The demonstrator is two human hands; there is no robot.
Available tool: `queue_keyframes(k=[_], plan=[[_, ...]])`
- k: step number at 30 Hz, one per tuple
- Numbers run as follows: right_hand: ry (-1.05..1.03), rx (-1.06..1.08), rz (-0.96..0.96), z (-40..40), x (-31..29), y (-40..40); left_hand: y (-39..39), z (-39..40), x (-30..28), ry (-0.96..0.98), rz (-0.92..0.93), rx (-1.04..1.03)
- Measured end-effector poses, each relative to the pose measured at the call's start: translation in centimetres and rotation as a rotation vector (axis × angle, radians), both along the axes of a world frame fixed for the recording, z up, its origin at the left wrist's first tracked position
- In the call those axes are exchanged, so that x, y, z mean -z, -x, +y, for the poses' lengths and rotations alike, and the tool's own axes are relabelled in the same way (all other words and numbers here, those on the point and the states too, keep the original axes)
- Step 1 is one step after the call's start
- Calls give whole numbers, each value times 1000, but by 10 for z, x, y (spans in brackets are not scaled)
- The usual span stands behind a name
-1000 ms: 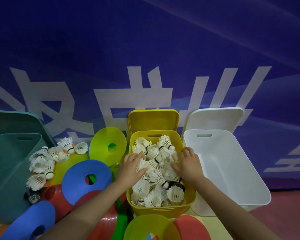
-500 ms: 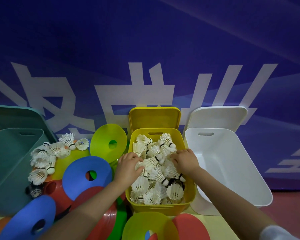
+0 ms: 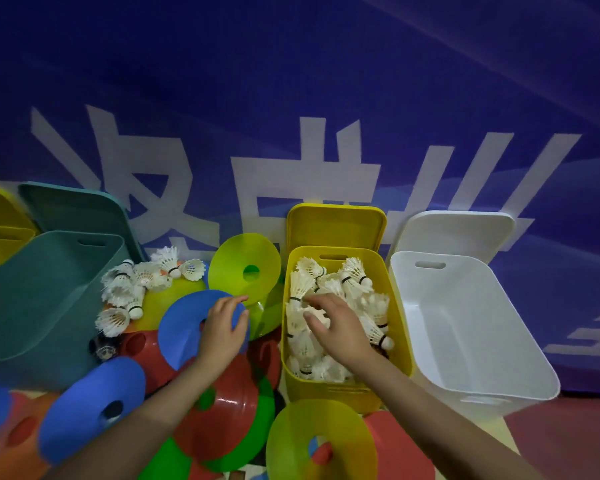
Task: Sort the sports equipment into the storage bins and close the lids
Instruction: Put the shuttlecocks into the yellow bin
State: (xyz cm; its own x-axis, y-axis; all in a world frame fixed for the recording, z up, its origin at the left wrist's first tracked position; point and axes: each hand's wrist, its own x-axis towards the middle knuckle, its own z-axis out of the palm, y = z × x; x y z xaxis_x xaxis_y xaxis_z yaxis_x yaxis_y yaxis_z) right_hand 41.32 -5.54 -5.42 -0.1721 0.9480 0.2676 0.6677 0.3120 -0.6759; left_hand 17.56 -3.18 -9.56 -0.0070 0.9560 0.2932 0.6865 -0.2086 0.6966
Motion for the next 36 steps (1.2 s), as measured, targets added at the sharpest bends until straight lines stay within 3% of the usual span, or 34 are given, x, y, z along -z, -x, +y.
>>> queue_keyframes(k=[7, 13, 22, 30, 36], plan=[[138, -174, 83, 2, 12, 110, 98, -30, 9, 123, 9, -231], [245, -157, 23, 40, 19, 185, 175, -22, 5, 237, 24, -480], [309, -56, -9, 105, 23, 258, 226, -1, 25, 349, -66, -480], [226, 11, -186, 167, 34, 283, 228, 40, 45, 355, -122, -549], [260, -51, -445, 222, 56, 308, 219, 53, 52, 266, -235, -672]])
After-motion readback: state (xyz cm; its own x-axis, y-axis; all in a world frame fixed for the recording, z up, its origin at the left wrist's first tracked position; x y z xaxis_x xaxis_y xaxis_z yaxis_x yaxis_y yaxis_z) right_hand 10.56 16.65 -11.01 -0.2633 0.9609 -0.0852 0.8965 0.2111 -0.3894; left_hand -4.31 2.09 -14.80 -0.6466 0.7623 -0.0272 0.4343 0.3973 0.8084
